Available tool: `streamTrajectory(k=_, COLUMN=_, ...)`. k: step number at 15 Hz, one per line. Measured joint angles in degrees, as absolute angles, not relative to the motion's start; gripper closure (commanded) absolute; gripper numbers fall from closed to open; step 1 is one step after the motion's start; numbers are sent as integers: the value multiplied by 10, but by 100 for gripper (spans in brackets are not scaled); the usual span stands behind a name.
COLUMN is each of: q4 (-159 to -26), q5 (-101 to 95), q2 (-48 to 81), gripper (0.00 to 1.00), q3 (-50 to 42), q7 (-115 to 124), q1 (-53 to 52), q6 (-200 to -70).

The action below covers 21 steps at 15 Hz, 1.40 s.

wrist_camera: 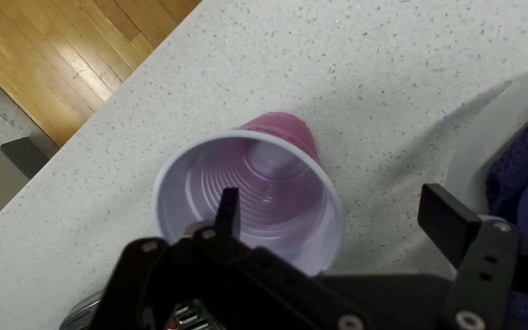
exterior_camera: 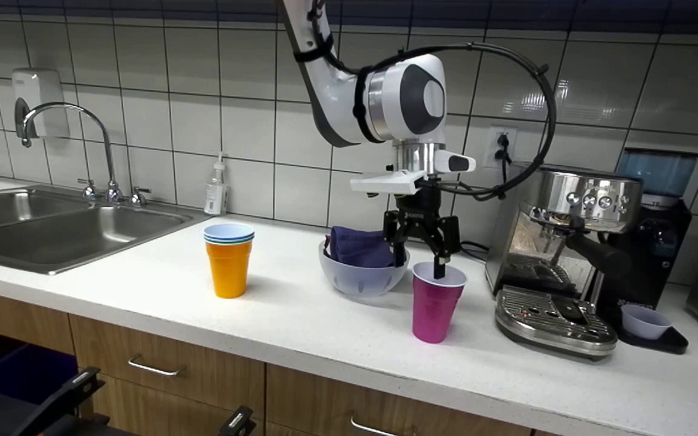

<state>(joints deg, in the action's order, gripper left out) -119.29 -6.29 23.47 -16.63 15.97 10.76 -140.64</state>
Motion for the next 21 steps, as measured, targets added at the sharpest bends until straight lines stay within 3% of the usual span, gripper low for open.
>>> streamTrajectory(k=1, q4=-1188, q5=-52, q2=242, gripper=25, q3=-166, q7=160, q1=109, q6=-1408)
streamTrajectory(k=2, q4=-1183, q5=-40, q2=248, gripper=26, q3=-166, q7=160, q1=111, q6=-1410)
streamTrajectory(k=11, q4=-1165, q5=-7, q2=265, gripper=97, q3=-169, q7=160, q1=117, q6=-1419)
streamTrajectory(k=21, q4=-1178, q5=-11, q2=221, gripper=99, q3=-170, q7=160, q1=98, q6=-1434)
